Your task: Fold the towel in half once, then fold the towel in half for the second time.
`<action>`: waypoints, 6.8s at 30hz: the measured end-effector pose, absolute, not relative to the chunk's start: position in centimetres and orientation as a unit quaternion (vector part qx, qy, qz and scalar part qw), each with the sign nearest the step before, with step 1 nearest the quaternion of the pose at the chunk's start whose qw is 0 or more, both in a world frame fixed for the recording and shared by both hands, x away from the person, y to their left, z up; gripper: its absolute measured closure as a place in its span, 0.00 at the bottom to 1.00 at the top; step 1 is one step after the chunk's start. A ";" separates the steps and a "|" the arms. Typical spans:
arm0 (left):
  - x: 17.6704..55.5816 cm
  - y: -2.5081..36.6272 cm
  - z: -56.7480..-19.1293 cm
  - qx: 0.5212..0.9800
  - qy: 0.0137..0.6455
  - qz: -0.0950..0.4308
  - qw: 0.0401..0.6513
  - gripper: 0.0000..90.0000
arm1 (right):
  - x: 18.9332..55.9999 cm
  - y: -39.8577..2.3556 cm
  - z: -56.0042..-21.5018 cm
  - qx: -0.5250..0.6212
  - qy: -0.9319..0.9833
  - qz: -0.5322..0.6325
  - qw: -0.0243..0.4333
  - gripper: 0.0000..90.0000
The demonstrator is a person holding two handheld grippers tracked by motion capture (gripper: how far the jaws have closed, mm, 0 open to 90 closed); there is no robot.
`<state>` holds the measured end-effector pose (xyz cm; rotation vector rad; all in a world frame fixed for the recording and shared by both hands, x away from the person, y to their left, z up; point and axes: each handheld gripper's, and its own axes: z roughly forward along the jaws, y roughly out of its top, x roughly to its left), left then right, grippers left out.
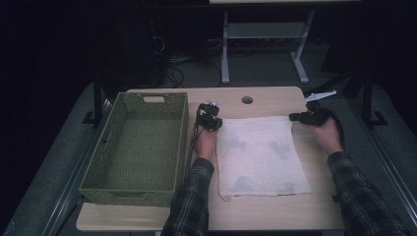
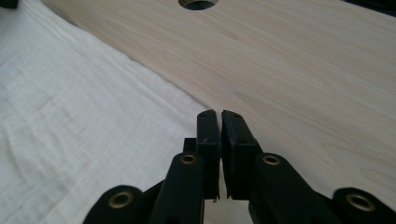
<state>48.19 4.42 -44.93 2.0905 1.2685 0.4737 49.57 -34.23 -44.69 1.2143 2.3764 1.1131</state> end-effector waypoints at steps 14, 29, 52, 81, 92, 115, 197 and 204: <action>49.1 5.5 -45.8 0.791 0.491 0.184 0.315 0.69 | 50.7 -34.4 -47.0 0.439 0.809 0.377 0.107 0.78; 49.5 4.7 -46.5 0.812 0.464 0.183 0.302 0.85 | 50.5 -33.5 -47.5 0.436 0.815 0.364 0.115 0.94; 47.9 4.8 -43.5 0.794 0.465 0.173 0.351 0.98 | 49.1 -34.2 -44.6 0.419 0.801 0.411 0.119 0.97; 39.7 6.5 -42.4 0.799 0.436 0.172 0.376 0.98 | 40.5 -34.5 -44.3 0.363 0.808 0.440 0.149 0.97; 36.9 6.6 -42.2 0.801 0.426 0.181 0.379 0.98 | 38.1 -35.8 -44.7 0.381 0.797 0.447 0.142 0.97; 30.8 6.4 -42.2 0.813 0.412 0.174 0.373 0.98 | 32.5 -36.4 -44.3 0.368 0.807 0.440 0.142 0.97; 31.6 5.6 -44.0 0.841 0.371 0.149 0.365 0.52 | 31.1 -35.3 -45.6 0.352 0.833 0.406 0.130 0.73; 33.4 5.6 -44.3 0.837 0.380 0.163 0.359 0.52 | 33.8 -34.9 -46.6 0.372 0.831 0.396 0.121 0.77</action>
